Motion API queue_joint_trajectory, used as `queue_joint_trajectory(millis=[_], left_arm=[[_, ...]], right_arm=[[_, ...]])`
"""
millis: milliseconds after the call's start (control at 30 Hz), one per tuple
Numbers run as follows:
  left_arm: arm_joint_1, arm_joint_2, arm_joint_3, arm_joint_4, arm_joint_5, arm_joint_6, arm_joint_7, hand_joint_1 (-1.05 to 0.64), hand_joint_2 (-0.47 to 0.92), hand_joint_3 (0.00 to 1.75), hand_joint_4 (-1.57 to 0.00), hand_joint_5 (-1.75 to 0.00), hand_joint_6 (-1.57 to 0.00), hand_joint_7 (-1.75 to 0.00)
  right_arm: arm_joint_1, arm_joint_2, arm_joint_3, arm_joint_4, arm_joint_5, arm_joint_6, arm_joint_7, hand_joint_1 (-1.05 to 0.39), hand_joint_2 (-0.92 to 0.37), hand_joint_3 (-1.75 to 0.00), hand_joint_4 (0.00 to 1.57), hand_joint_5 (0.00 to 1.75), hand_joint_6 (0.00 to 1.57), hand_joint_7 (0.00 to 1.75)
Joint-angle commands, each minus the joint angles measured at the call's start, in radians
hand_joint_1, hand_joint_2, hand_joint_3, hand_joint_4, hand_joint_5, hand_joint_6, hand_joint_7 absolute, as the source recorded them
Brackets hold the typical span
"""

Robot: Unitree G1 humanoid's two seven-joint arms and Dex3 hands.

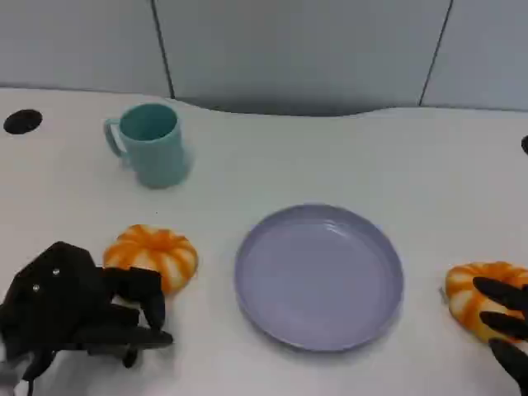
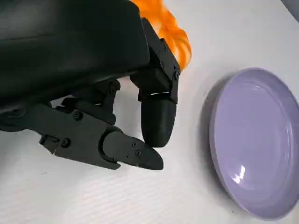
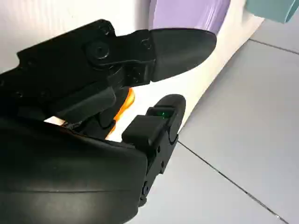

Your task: Grasp the bread from the table and place it into the plate.

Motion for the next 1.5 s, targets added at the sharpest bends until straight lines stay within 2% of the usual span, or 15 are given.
queue_joint_trajectory(millis=[33,300,433,533,633,700,833,1000,1100,1200,1233,1300,1333,1400,1500], left_arm=[[-0.006,0.011,0.006,0.003,-0.006,-0.006,-0.008,-0.4,0.9,0.01,-0.73,-1.75,-0.64,-1.75],[-0.005,0.014,0.005,-0.01,0.001,0.015,-0.002,-0.41,0.9,0.01,-0.72,-1.75,-0.64,-1.75],[-0.002,-0.002,0.03,0.007,-0.031,-0.008,0.0,-0.37,0.88,0.0,-0.76,-1.75,-0.66,-1.75],[0.005,-0.022,0.065,0.018,-0.081,-0.067,-0.005,-0.32,0.87,0.0,-0.81,-1.75,-0.65,-1.75],[0.041,-0.02,0.064,-0.03,0.022,-0.274,0.138,-0.33,0.87,0.0,-0.84,-1.75,-0.62,-1.75],[0.05,-0.014,0.056,-0.041,0.083,-0.352,0.205,-0.34,0.89,0.01,-0.84,-1.75,-0.61,-1.75],[0.038,0.068,-0.004,-0.103,0.409,-0.484,0.437,-0.36,0.92,0.12,-0.81,-1.75,-0.53,-1.75],[0.003,0.116,-0.058,-0.154,0.706,-0.499,0.697,-0.3,0.9,0.12,-0.76,-1.75,-0.47,-1.75],[-0.014,0.124,-0.082,-0.173,0.768,-0.46,0.72,-0.32,0.9,0.1,-0.71,-1.75,-0.44,-1.75],[-0.032,0.136,-0.114,-0.212,0.823,-0.383,0.662,-0.39,0.89,0.08,-0.65,-1.75,-0.4,-1.75],[-0.04,0.142,-0.128,-0.233,0.84,-0.348,0.616,-0.46,0.9,0.05,-0.48,-1.7,-0.37,-1.54],[-0.059,0.149,-0.157,-0.27,0.859,-0.275,0.507,-0.54,0.91,0.02,-0.32,-1.56,-0.36,-1.24],[-0.069,0.151,-0.17,-0.28,0.864,-0.249,0.465,-0.58,0.9,0.01,-0.23,-1.36,-0.42,-0.85],[-0.084,0.155,-0.19,-0.292,0.871,-0.216,0.414,-0.63,0.89,0.0,-0.14,-1.14,-0.52,-0.35],[-0.108,0.17,-0.216,-0.29,0.87,-0.206,0.354,-0.68,0.84,0.0,-0.03,-0.87,-0.39,-0.1]], right_arm=[[0.002,-0.012,-0.01,-0.016,0.011,0.012,-0.001,-0.39,-0.92,-0.36,0.92,0.0,0.78,0.0],[0.002,-0.006,-0.008,-0.024,0.016,0.018,-0.002,-0.38,-0.92,-0.36,0.92,0.0,0.79,0.0],[-0.004,-0.012,-0.004,-0.012,0.001,0.0,-0.005,-0.38,-0.92,-0.36,0.92,0.0,0.78,0.0],[-0.002,-0.008,-0.002,-0.024,0.0,0.018,-0.003,-0.38,-0.92,-0.36,0.92,0.0,0.78,0.0],[-0.001,0.003,0.003,-0.032,0.006,0.031,-0.006,-0.38,-0.92,-0.36,0.92,0.0,0.79,0.0],[0.0,0.006,0.004,-0.035,0.005,0.035,-0.007,-0.38,-0.92,-0.36,0.92,0.0,0.79,0.01],[0.002,0.008,0.012,-0.045,-0.015,0.05,-0.014,-0.39,-0.92,-0.36,0.92,0.0,0.79,0.0],[0.007,0.006,0.018,-0.063,-0.03,0.065,-0.019,-0.39,-0.92,-0.36,0.92,0.0,0.79,0.0],[0.011,0.013,0.019,-0.078,-0.027,0.081,-0.021,-0.39,-0.92,-0.36,0.93,0.01,0.79,0.0],[0.012,0.014,0.02,-0.081,-0.022,0.08,-0.02,-0.38,-0.92,-0.36,0.92,0.0,0.79,0.0],[0.012,0.013,0.02,-0.083,-0.023,0.082,-0.019,-0.39,-0.92,-0.36,0.93,0.0,0.79,0.0],[0.013,0.014,0.021,-0.086,-0.023,0.09,-0.018,-0.39,-0.92,-0.36,0.93,0.01,0.8,0.01],[0.013,0.014,0.021,-0.085,-0.019,0.09,-0.017,-0.39,-0.92,-0.36,0.93,0.01,0.8,0.01],[0.012,0.014,0.021,-0.081,-0.012,0.085,-0.014,-0.38,-0.92,-0.35,0.93,0.0,0.8,0.01],[0.014,0.01,0.022,-0.077,-0.017,0.072,-0.016,-0.39,-0.92,-0.36,0.92,0.0,0.8,0.0]])
